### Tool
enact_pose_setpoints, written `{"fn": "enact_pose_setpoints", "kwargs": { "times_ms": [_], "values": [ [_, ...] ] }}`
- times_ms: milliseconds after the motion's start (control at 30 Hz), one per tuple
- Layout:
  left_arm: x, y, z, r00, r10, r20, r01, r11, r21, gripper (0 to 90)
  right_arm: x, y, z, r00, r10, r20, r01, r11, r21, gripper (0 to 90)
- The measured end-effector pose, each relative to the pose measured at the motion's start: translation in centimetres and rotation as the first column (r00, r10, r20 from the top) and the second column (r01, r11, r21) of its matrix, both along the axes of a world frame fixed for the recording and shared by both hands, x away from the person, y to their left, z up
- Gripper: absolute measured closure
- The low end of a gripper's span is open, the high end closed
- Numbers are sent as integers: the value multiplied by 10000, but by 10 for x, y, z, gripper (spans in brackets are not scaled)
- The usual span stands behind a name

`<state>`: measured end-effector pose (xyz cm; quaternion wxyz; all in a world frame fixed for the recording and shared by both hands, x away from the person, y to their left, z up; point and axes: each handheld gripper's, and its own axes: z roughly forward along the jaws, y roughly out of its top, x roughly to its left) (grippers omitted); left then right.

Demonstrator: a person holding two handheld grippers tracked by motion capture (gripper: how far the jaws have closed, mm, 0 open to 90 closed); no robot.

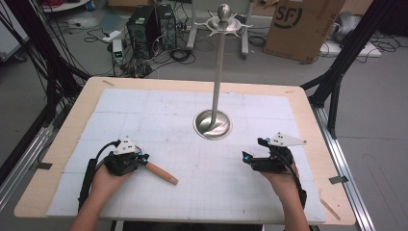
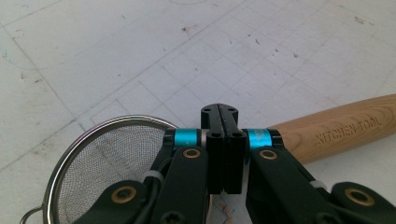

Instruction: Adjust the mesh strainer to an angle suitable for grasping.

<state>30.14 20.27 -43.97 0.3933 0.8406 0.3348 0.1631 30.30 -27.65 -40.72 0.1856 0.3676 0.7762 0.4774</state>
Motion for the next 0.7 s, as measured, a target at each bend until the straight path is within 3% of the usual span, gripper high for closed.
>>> {"fn": "enact_pose_setpoints", "kwargs": {
  "times_ms": [133, 333, 500, 600, 667, 700],
  "values": [
    [1, -1, 0, 10000, 2, 49, -3, 9999, 112, 894, 0, 0, 0, 10000, 21, 11, -21, 10000, -1, 161],
    [-3, -1, 5, 9995, -64, 323, 67, 9999, -109, 875, 0, -1, 0, 10000, -21, -36, 21, 10000, 19, 161],
    [-10, -7, 12, 9971, -621, 438, 640, 9970, -438, 873, 0, 0, -1, 10000, -4, -83, 4, 10000, -39, 160],
    [-18, -17, 13, 9898, -1367, 392, 1384, 9894, -448, 874, 0, 0, 0, 10000, 13, -46, -13, 10000, -1, 160],
    [-20, -20, 13, 9873, -1552, 353, 1566, 9869, -402, 875, 0, 0, 0, 10000, 9, -7, -9, 10000, -3, 160],
    [-25, -24, 12, 9808, -1923, 320, 1934, 9804, -361, 875, 0, 0, 0, 10000, 10, 4, -10, 10000, -8, 160]
  ]
}}
